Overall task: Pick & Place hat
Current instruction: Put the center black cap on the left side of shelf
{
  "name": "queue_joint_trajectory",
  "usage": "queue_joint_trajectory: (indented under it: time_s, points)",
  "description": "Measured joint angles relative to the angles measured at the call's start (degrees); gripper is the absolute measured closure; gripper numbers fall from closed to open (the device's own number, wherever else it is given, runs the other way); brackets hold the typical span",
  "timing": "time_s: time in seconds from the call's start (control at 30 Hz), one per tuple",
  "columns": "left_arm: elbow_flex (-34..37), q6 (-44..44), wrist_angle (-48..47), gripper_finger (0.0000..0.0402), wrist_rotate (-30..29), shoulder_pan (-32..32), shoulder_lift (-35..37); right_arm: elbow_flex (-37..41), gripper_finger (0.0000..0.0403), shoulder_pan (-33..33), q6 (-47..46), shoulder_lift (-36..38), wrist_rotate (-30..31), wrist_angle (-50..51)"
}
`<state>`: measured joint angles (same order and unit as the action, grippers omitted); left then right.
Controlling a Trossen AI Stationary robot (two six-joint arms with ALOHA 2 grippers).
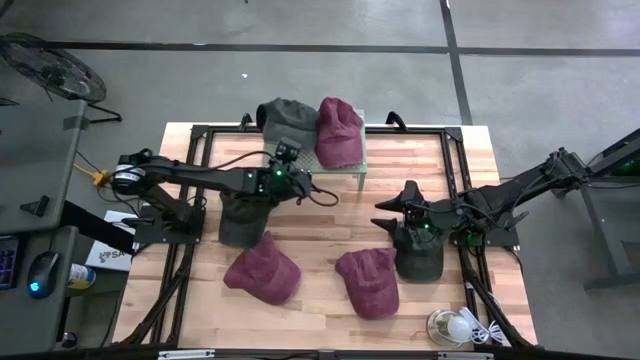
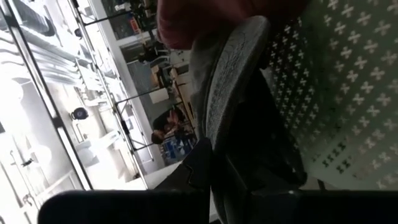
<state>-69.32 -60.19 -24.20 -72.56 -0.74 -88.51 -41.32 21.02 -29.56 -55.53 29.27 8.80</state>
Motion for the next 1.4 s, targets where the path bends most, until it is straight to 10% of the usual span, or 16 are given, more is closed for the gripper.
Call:
queue_joint_trajectory:
  time_s: [0.57, 1.07, 1.4]
  points:
    - [0.0, 5.1, -3.2, 0.0355, 1.6, 0.0, -2.5, 0.0, 0.0192, 0.0, -0.2, 0.0, -3.1, 0.0]
    - [0.0, 8.1, -6.8, 0.019, 3.2, -5.0, -2.6, 0.0, 0.0192, 0.0, -0.4, 0.0, -2.9, 0.0]
    - [0.0, 8.0, -6.3, 0.0174, 3.2, -5.1, -2.6, 0.0, 0.0192, 0.0, -0.6, 0.0, -3.0, 0.0]
